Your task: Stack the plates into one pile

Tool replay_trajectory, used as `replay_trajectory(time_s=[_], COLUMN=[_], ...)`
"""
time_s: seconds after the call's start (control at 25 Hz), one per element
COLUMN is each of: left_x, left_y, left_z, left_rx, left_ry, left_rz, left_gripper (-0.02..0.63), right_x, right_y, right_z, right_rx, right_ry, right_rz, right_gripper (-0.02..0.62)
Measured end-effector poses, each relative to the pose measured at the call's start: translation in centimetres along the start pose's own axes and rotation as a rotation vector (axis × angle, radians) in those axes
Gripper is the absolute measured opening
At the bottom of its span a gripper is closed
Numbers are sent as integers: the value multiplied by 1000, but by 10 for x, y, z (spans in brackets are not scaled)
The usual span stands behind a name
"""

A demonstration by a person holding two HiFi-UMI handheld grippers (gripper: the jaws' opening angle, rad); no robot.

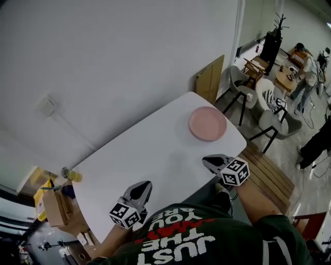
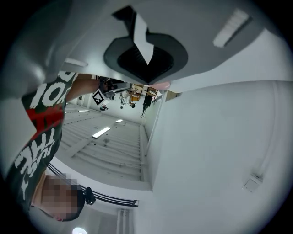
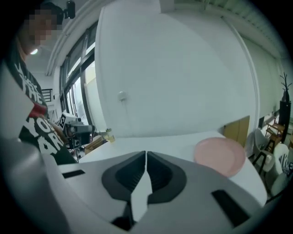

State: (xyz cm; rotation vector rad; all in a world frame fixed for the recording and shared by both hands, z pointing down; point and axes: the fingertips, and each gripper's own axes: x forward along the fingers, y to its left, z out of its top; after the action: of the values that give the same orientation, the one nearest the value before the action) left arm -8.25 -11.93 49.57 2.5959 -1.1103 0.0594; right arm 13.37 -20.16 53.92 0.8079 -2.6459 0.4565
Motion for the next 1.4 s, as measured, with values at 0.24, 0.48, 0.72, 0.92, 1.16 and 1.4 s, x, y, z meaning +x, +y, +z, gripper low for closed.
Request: replay_trajectory(time_s=[0.24, 0.48, 0.72, 0.92, 1.16, 1.4], left_x=[148, 260, 298, 289, 282, 283], left_y=[-36, -82, -107, -110, -107, -103], left_z=[23, 45, 71, 85, 78, 72], left_rx=[-109, -189, -147, -102, -100, -111], left_ry=[-150, -167, -169, -200, -207, -191], left_rz=[158, 287, 303, 321, 335, 337], left_gripper=[8, 8, 8, 8, 8, 8], right_x=[-50, -88, -97, -99, -99, -101], right_y=[-147, -212, -234, -231, -225, -226], right_z=[40, 58, 63, 76, 82, 77], right_rx=[-138, -217, -156, -95, -147, -185], right_ry=[-33, 6, -8, -18, -19, -2], right_rz=[162, 334, 359, 368, 370, 350], right_gripper=[15, 15, 8, 6, 5, 5])
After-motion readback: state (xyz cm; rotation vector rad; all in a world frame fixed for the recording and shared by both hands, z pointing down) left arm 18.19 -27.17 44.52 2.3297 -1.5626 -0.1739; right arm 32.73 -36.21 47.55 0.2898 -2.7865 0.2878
